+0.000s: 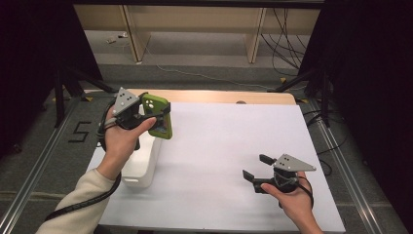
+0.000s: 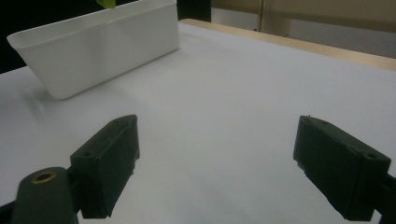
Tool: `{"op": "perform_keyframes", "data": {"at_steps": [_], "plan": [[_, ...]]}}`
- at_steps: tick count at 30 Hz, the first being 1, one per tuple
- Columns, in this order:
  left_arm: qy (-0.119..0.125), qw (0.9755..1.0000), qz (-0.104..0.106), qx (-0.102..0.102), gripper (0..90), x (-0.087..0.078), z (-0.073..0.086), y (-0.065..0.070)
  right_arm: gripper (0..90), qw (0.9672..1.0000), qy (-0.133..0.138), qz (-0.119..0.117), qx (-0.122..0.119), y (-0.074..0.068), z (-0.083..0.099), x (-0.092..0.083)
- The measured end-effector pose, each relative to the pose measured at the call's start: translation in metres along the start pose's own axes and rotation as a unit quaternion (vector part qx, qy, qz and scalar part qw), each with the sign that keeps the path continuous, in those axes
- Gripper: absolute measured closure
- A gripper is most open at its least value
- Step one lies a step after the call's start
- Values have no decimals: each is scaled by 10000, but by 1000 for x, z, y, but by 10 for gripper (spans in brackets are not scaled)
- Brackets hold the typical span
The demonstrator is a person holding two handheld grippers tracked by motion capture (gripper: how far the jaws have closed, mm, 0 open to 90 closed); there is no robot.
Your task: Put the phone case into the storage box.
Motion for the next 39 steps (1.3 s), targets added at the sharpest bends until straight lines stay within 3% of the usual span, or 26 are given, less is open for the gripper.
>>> {"op": "perform_keyframes", "data": {"at_steps": [39], "plan": [[-18,9997,-247,23,176,-3,-1,-24,156,10000,-1,2,-9,0,0,0]]}}
Point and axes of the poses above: each handheld gripper's, and its own axes: x roughly forward along the jaws, z roughly out of its underside, y roughly to its right, the point moved 6 cm from there along x, roughly forward along the jaws, and after that the axes turned 1 degree about x, right-handed, at the moved point
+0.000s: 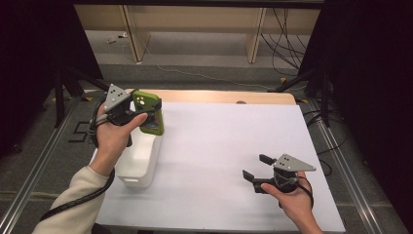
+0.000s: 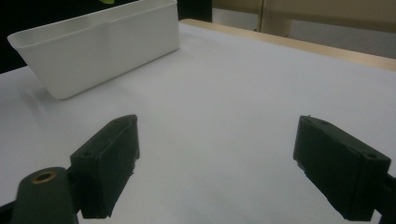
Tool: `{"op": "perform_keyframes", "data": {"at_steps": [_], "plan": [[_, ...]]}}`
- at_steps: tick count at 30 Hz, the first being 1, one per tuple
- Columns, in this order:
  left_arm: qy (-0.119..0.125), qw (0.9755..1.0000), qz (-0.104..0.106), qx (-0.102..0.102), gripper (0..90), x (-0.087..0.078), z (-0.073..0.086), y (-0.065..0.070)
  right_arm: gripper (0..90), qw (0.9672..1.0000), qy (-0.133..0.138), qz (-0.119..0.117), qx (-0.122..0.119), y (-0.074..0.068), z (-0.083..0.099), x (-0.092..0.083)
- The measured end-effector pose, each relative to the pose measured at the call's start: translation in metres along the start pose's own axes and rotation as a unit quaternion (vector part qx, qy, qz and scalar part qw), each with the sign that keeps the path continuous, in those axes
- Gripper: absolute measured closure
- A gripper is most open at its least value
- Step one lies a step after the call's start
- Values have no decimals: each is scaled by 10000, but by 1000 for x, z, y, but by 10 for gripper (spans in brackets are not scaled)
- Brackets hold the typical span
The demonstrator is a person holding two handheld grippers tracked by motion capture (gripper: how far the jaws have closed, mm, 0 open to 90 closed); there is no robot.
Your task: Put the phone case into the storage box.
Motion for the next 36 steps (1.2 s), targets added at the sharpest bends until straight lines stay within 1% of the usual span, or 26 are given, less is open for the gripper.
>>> {"op": "perform_keyframes", "data": {"at_steps": [6,23,36], "plan": [[-7,10000,-24,7,176,0,0,-3,156,10000,34,9,8,1,-1,0],[-60,9999,-84,43,176,2,3,-8,156,10000,24,13,6,0,-1,0],[-77,9998,-161,48,176,2,4,-18,156,10000,15,10,4,1,0,0]]}}
Point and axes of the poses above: each handheld gripper's, and its own axes: x roughly forward along the jaws, z roughly out of its underside, y roughly to its right, the point moved 6 cm from there along x, roughly forward along the jaws, and after that the axes turned 1 degree about x, right-handed, at the moved point
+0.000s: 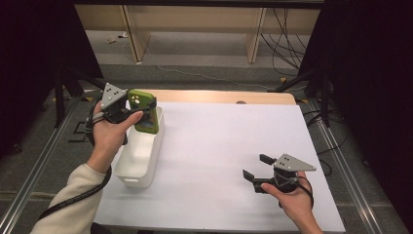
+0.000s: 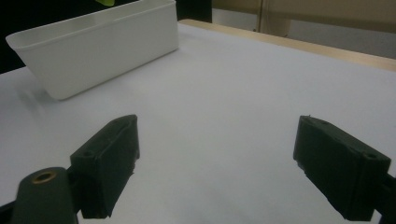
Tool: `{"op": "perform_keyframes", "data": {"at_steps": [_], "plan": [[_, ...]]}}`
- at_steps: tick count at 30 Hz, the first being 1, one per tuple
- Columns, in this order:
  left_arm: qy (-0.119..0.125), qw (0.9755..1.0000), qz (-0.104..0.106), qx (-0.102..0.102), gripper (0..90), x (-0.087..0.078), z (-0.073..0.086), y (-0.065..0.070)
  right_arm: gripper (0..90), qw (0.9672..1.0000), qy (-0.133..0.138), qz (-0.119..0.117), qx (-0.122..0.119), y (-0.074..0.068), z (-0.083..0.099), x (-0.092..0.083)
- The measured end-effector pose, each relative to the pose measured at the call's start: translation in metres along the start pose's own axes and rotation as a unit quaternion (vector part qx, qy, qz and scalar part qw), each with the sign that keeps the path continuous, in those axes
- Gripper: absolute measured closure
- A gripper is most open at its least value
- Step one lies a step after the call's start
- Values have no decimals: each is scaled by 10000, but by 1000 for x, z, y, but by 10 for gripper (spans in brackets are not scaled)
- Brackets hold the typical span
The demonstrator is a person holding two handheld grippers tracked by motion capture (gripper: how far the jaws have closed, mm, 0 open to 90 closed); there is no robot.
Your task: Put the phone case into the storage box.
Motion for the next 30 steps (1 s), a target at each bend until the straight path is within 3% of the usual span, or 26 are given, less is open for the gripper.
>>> {"op": "perform_keyframes", "data": {"at_steps": [30], "plan": [[-19,10000,-84,26,175,10,3,-13,156,10000,12,17,8,0,0,0]]}}
Point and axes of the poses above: each handheld gripper's, and its own axes: x roughly forward along the jaws, z roughly out of its underside, y roughly to its right, the point moved 6 cm from there along x, roughly forward along the jaws, and after that the axes turned 1 degree about x, right-handed, at the moved point
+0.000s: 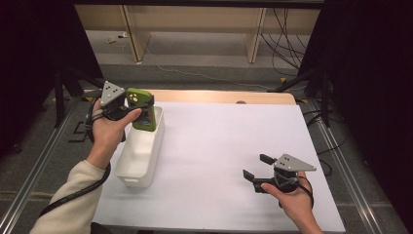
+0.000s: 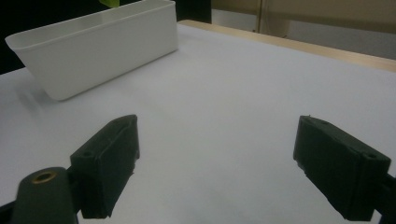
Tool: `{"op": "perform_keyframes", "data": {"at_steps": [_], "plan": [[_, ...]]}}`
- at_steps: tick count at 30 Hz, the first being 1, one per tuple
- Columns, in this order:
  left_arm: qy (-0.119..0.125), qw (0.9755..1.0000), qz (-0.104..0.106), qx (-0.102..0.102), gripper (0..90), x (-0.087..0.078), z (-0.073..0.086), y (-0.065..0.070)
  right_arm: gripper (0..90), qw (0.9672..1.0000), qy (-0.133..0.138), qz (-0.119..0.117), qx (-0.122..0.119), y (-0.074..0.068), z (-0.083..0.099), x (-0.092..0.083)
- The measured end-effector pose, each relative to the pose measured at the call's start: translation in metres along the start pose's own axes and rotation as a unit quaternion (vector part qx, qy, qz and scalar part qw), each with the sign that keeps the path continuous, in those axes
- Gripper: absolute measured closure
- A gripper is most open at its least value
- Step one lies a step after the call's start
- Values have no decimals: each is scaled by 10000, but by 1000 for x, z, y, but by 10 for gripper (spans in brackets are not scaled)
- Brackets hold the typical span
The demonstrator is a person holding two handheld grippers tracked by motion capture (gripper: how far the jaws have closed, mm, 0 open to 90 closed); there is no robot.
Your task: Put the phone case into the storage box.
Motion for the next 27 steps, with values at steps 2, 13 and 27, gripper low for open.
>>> {"op": "perform_keyframes", "data": {"at_steps": [2,13,27], "plan": [[11,10000,-20,5,175,1,0,-1,156,10000,-12,-8,-2,0,0,0],[-8,10000,-7,9,175,6,3,-3,156,10000,-8,-19,14,-1,0,0],[-18,9999,-63,78,175,12,4,-8,156,10000,39,-16,13,-1,-1,0]]}}
Point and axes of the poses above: each handheld gripper's, and its own axes: x roughly forward along the jaws, z roughly out of its underside, y roughly to its right, the point moved 6 cm from there along x, roughly forward along the jaws, and after that the axes turned 1 degree about x, right-handed, at the moved point
